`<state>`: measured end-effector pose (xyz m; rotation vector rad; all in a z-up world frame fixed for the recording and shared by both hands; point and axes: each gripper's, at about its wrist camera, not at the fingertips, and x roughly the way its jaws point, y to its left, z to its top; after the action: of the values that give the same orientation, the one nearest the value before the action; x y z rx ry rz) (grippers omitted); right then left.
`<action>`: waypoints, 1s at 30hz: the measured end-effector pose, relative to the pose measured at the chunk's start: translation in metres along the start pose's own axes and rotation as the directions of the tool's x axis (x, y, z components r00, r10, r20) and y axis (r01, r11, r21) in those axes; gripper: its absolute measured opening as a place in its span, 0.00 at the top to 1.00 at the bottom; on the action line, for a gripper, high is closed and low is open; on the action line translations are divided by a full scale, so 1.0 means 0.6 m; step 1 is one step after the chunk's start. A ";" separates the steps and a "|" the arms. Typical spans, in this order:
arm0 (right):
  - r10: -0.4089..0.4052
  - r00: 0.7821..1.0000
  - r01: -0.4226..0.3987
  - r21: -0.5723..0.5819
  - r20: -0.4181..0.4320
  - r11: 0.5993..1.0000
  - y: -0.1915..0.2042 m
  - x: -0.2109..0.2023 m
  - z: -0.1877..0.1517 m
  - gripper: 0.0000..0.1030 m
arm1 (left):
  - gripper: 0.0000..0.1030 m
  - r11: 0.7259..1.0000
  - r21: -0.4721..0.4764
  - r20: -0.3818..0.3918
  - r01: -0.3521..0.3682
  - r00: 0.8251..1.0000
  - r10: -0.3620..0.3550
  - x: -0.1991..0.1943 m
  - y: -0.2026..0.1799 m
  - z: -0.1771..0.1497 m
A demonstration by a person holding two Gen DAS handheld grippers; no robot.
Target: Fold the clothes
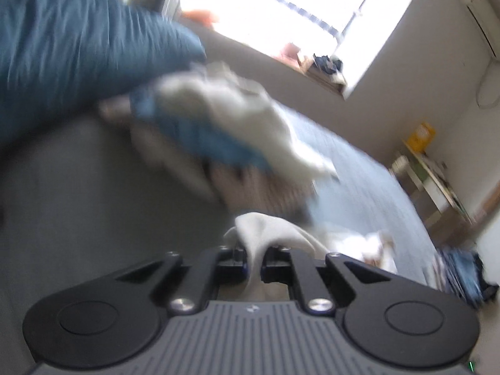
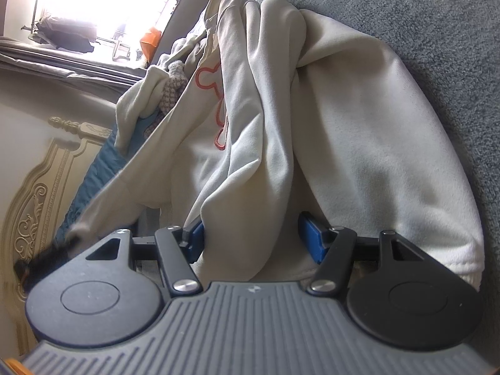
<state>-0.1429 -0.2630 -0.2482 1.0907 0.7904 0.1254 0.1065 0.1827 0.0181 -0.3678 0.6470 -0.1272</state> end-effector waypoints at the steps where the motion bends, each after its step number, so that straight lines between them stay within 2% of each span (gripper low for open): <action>1: 0.000 1.000 0.000 -0.001 0.001 1.000 0.000 -0.001 -0.001 0.41 | 0.92 0.999 0.030 0.065 -0.041 0.997 0.039 0.015 -0.004 0.033; 2: -0.001 1.000 0.001 -0.002 0.001 1.000 0.000 0.000 -0.001 0.41 | 0.88 0.995 0.061 0.101 -0.081 0.992 0.075 0.036 -0.005 0.053; 3: -0.002 1.000 0.002 -0.004 0.001 1.000 0.001 0.000 0.000 0.41 | 0.73 0.988 0.092 0.122 -0.122 0.986 0.110 0.059 -0.005 0.070; 4: -0.003 1.000 0.003 -0.005 0.001 1.000 0.000 0.000 0.000 0.41 | 0.64 0.979 0.121 0.145 -0.162 0.979 0.144 0.083 -0.005 0.086; 5: -0.005 1.000 0.005 -0.006 0.001 1.000 0.000 0.000 0.000 0.41 | 0.48 0.972 0.116 0.132 -0.203 0.973 0.188 0.106 0.001 0.088; 6: -0.005 1.000 0.005 -0.005 0.001 1.000 0.000 0.000 0.001 0.41 | 0.40 0.965 0.098 0.102 -0.244 0.967 0.234 0.128 0.008 0.082; 10: -0.001 1.000 0.001 -0.004 0.003 1.000 -0.003 0.001 0.000 0.41 | 0.38 0.969 0.020 -0.017 -0.247 0.969 0.247 0.164 0.050 0.024; 15: 0.009 1.000 -0.009 -0.007 -0.001 1.000 -0.006 0.000 0.002 0.41 | 0.34 0.975 -0.032 -0.066 -0.221 0.973 0.219 0.132 0.085 -0.034; 18: 0.024 1.000 -0.024 -0.003 -0.012 1.000 -0.003 -0.002 0.004 0.40 | 0.29 0.984 -0.005 -0.084 -0.181 0.980 0.180 0.093 0.074 -0.068; 21: 0.069 0.997 -0.069 -0.006 -0.034 0.998 0.005 -0.006 0.005 0.40 | 0.25 0.995 0.046 -0.151 -0.094 0.983 0.100 0.066 0.046 -0.123; 25: 0.068 0.997 -0.068 0.013 -0.045 0.998 0.010 -0.002 0.005 0.39 | 0.25 0.991 0.133 -0.278 0.013 0.960 0.025 0.054 -0.014 -0.217; 29: 0.005 0.998 -0.005 0.000 -0.059 1.000 0.018 0.013 0.007 0.40 | 0.25 0.970 0.199 -0.361 0.137 0.931 -0.057 0.047 -0.074 -0.300; 30: -0.008 0.998 0.007 -0.008 -0.057 1.000 0.022 0.017 0.010 0.44 | 0.25 0.964 0.213 -0.372 0.159 0.926 -0.071 0.045 -0.086 -0.316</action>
<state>-0.1281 -0.2563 -0.2411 1.0805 0.8447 0.1540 0.0121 0.0730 -0.1175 -0.1466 0.9641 -0.3907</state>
